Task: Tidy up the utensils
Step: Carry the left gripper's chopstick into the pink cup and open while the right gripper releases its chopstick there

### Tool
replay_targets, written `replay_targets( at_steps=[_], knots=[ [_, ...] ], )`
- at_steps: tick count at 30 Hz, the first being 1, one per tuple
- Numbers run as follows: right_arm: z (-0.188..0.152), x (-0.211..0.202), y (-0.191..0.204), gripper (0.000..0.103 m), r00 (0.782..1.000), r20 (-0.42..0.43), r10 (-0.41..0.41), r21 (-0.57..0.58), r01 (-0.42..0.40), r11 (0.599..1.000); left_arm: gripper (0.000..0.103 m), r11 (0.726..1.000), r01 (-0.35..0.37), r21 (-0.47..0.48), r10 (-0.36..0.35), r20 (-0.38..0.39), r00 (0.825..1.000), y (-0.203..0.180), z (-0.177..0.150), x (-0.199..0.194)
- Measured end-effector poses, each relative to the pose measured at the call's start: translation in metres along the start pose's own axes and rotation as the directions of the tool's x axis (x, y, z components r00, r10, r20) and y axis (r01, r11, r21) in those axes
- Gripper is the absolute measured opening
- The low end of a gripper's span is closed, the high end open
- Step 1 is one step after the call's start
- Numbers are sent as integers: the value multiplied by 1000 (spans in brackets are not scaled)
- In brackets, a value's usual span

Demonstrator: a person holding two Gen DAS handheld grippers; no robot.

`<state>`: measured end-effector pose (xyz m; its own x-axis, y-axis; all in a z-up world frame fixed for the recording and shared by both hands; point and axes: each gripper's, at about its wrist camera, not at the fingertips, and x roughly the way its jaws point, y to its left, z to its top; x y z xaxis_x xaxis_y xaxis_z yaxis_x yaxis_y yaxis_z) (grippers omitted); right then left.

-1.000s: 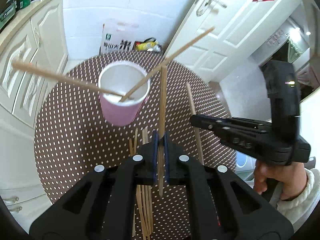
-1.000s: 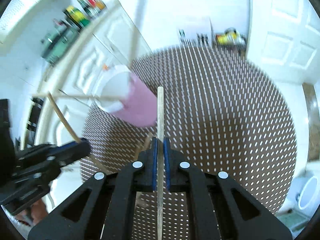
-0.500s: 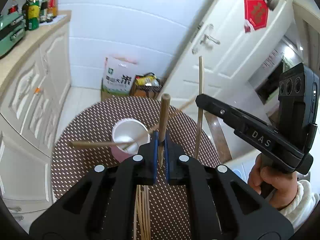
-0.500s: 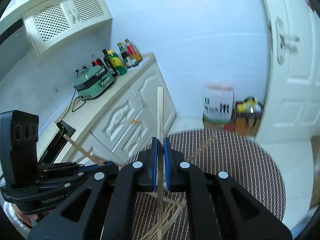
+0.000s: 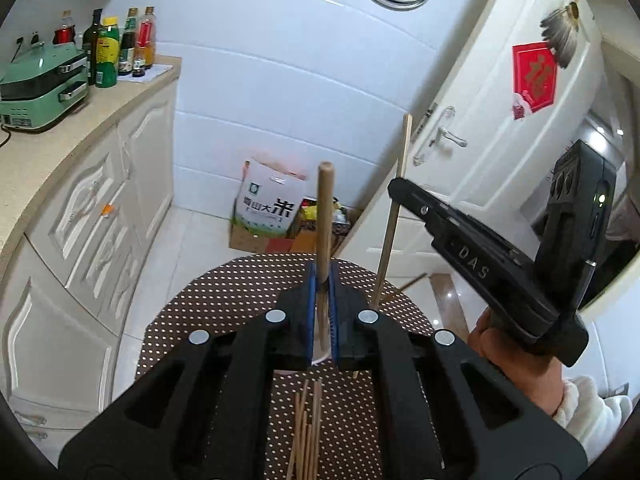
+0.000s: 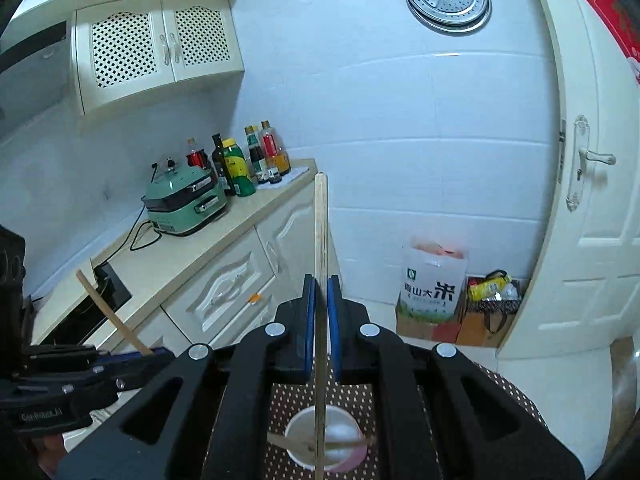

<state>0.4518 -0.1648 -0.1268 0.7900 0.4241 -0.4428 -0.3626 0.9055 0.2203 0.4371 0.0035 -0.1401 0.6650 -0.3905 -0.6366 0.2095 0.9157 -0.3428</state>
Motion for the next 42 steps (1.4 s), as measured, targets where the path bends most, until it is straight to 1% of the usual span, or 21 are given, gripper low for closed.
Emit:
replay_targets(
  at_steps=[4, 10, 14, 20, 22, 25, 27, 30, 34, 37, 42],
  knots=[
    [3, 12, 3, 5, 1000, 19, -5, -28, 5, 1000, 6, 1000, -26, -1, 26, -22, 999, 5, -6, 12],
    [-6, 28, 2, 5, 1000, 2, 6, -39, -6, 999, 6, 999, -45, -5, 45, -72, 996, 11, -21, 28],
    [-13, 31, 2, 5, 1000, -19, 10, -52, -11, 999, 6, 998, -61, -6, 60, -111, 992, 13, -33, 38],
    [-24, 22, -8, 5, 999, -46, 9, -40, -11, 999, 6, 997, -72, 11, 73, -141, 987, 11, -45, 46],
    [-21, 16, -12, 5, 999, -32, 10, -15, -11, 1000, 6, 997, -78, 22, 81, -152, 985, 10, -48, 49],
    [-10, 8, -15, 5, 1000, 12, 12, 14, -12, 1000, 6, 997, -78, 22, 81, -163, 983, 9, -52, 52],
    [-3, 7, -12, 5, 999, 37, 9, 7, -9, 1000, 6, 997, -79, 24, 82, -169, 982, 8, -53, 52],
    [-2, 11, -8, 5, 999, 41, 10, -11, -10, 1000, 6, 996, -82, 30, 86, -177, 981, 6, -56, 53],
    [-16, 16, -2, 5, 1000, -12, 16, -53, -17, 998, 6, 995, -101, 23, 104, -184, 977, 8, -58, 53],
    [-27, 9, -3, 5, 999, -42, 26, -51, -28, 998, 6, 994, -106, 12, 106, -191, 976, 11, -61, 54],
    [-46, -3, -10, 5, 996, -84, 8, -48, -12, 999, 6, 994, -106, 17, 108, -210, 972, 8, -68, 60]
  ],
)
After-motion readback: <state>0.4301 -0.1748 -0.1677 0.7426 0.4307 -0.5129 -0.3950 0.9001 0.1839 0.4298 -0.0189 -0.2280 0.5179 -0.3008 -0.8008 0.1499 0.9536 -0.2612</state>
